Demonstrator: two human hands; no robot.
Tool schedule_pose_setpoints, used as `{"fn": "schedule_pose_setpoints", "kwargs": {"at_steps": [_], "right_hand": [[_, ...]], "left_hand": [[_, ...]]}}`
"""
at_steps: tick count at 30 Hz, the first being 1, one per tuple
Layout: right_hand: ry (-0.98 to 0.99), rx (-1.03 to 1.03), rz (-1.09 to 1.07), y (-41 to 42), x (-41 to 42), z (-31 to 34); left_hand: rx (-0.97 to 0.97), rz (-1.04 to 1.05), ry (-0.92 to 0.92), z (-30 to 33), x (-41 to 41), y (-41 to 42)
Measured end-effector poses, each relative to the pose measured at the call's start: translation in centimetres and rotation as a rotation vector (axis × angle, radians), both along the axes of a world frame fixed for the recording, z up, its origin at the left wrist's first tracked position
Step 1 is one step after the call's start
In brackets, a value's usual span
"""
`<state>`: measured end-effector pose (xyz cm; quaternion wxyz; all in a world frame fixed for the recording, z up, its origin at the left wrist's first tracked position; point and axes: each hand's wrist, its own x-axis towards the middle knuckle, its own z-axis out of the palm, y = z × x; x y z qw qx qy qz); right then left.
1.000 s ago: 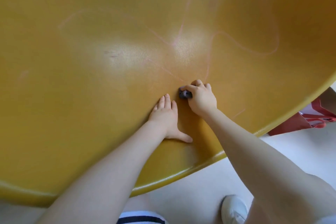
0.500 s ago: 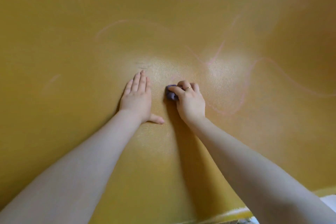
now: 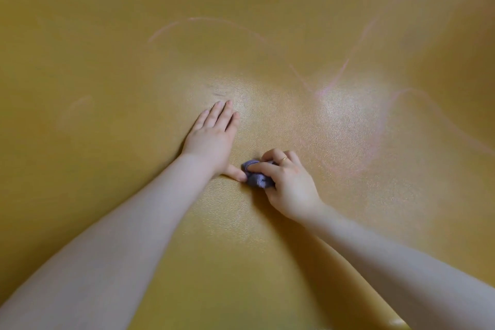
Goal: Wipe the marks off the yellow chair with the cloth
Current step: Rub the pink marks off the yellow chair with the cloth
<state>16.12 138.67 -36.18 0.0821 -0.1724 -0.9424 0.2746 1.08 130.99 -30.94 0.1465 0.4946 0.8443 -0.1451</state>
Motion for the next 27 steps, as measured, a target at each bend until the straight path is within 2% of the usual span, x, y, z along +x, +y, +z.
{"fn": "schedule_pose_setpoints", "kwargs": {"at_steps": [2,7,9,13,21,24,27], "right_hand": [[0.014,0.026,-0.009,0.9,-0.7,-0.1],[0.042,0.139,-0.294,6.7,-6.9,0.0],[0.059,0.185,-0.326,7.9,-8.1,0.0],[0.020,0.141,-0.266,7.0,-7.2,0.0],[-0.152,-0.068,0.202,2.1,2.0,0.6],[-0.135,0.013,0.129,4.6,0.2,0.5],[-0.112,0.155,-0.104,8.1,-2.7,0.3]], "left_hand": [[-0.005,-0.013,-0.001,0.1,0.2,0.0],[-0.018,-0.015,0.015,-0.1,0.2,0.0],[-0.035,-0.012,0.018,-0.1,0.1,0.2],[-0.062,0.006,0.011,-0.3,0.0,0.3],[-0.142,0.045,0.005,0.1,1.3,1.2],[-0.200,0.042,-0.001,0.2,1.7,1.8],[-0.269,0.058,0.016,0.4,1.9,2.3]]}}
